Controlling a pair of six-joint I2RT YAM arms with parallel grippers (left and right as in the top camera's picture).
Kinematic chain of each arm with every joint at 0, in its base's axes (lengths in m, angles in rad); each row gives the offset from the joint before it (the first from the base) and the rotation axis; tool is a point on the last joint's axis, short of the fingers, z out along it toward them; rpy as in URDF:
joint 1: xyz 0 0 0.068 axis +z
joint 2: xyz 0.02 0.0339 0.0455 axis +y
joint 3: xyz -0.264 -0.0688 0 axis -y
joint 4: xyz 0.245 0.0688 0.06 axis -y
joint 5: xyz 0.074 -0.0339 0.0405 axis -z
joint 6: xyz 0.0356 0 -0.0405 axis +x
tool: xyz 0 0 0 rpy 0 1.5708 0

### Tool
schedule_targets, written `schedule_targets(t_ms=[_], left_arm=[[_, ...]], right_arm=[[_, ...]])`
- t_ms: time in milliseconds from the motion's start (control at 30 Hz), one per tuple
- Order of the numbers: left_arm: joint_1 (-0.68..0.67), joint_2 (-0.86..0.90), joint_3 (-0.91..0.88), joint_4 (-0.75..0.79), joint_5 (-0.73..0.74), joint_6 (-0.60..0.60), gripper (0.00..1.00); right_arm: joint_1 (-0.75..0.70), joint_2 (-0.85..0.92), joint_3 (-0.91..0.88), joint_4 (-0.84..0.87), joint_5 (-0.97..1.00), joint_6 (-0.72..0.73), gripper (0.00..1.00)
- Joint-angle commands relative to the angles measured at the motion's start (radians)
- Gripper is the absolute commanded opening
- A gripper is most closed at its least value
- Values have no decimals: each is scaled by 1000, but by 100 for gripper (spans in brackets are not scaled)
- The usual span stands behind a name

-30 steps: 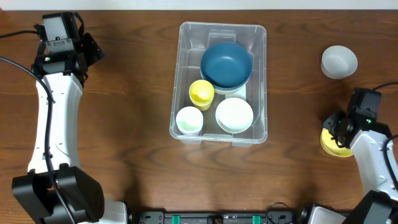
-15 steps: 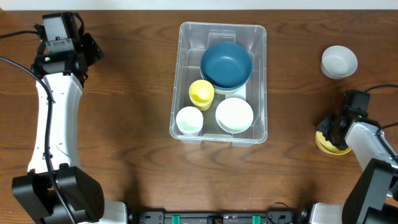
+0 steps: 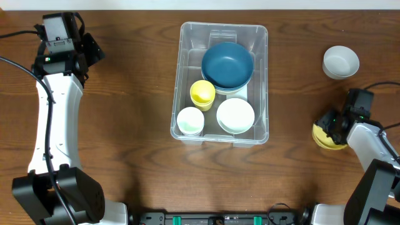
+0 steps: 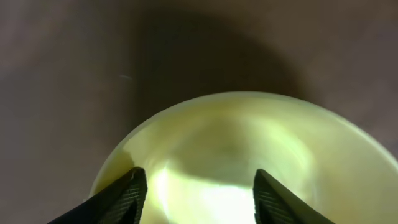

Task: Pack container
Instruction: 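Grasp the yellow bowl rim with the right gripper and lift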

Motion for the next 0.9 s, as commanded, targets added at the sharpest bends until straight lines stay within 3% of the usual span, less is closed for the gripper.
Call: schedule_targets(t_ms=[0,367,567,700,867], left_arm=[[3,-14,13,-3,-12,2,98],[3,-14,13,-3,-12,2,98],[3,-14,13,-3,-12,2,98],[3,-14,13,-3,-12,2,98],[3,-14,13,-3,-12,2,98]], right_arm=[[-6,4,11,52,-175,-97,59],[-6,3,22,128,-304,-249,61],[-6,-37,114,-40,-362,-303,55],[-6,-105,189,-196,-253,-304,52],[-8,-224,207,-307,47,-113,53]])
